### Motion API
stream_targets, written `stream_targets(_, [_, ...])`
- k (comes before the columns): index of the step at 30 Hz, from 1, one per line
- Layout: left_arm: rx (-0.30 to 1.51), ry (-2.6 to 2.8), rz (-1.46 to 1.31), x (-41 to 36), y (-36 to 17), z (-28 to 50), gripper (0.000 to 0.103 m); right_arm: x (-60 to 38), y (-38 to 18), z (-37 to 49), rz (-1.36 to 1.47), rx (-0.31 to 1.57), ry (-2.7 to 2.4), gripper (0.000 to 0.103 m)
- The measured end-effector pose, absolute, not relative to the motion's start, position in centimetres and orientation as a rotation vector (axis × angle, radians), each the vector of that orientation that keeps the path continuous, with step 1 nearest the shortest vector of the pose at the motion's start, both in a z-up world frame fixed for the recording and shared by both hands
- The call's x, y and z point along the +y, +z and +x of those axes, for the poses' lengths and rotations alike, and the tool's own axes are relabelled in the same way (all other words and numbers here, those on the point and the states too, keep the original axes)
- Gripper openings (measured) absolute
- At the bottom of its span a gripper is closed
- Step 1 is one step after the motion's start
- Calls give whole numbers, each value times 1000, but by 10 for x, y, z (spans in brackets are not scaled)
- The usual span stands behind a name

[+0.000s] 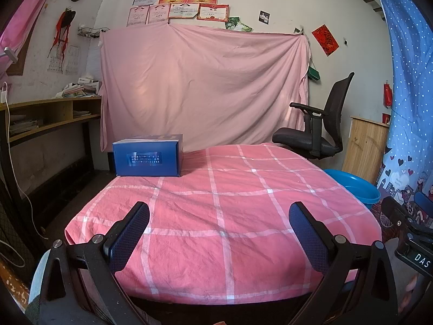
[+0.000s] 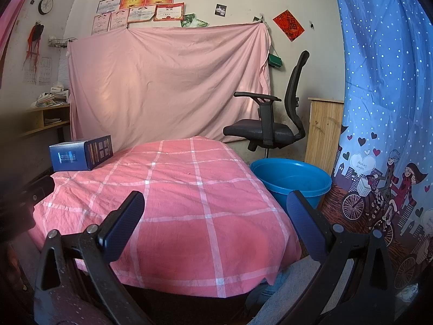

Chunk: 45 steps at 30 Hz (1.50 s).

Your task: Collect trash

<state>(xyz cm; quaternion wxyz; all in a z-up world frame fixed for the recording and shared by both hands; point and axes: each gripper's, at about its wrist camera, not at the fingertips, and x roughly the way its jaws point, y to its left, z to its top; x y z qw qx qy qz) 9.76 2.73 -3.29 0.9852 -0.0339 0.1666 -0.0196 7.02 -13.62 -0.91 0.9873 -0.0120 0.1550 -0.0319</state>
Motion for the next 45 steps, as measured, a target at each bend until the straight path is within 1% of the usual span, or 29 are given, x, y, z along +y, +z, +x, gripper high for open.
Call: stream_targets(45, [333, -39, -66, 26, -34, 97, 101, -132, -10, 71, -22, 315, -64, 103])
